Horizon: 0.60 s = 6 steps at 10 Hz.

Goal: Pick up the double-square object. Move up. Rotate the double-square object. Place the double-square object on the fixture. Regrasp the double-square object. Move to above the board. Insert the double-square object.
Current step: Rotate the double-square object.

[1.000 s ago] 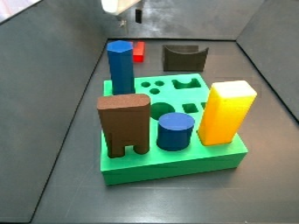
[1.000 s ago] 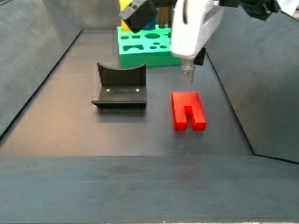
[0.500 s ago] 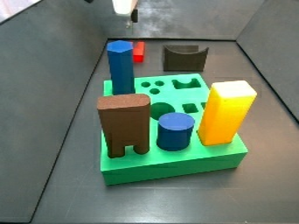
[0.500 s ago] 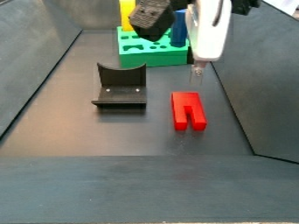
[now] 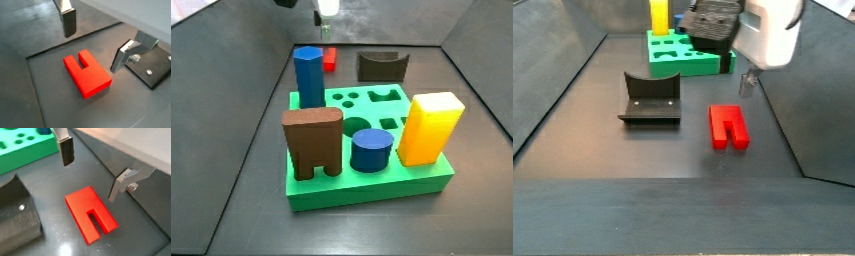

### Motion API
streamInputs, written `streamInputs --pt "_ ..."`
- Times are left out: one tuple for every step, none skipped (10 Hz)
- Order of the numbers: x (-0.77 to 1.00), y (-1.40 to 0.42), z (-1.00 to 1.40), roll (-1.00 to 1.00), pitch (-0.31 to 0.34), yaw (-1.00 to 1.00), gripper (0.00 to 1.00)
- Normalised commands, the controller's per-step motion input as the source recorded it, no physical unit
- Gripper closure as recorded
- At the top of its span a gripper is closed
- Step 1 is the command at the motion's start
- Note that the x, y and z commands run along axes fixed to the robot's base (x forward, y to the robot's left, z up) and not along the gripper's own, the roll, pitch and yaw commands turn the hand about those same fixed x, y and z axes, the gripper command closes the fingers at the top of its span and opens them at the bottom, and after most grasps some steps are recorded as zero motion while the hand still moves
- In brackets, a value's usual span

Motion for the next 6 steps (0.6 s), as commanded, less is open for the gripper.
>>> streamInputs --pt "0.04 0.00 -0.02 0.00 -0.016 1.00 0.00" --pt "0.04 0.00 -0.02 0.00 -0.017 1.00 0.00" --pt "0.04 0.00 -0.02 0.00 -0.019 1.00 0.00" --pt "0.04 0.00 -0.02 0.00 -0.020 1.00 0.00" --pt "0.04 0.00 -0.02 0.00 -0.021 1.00 0.00" --pt "0.04 0.00 -0.02 0.00 -0.023 1.00 0.00"
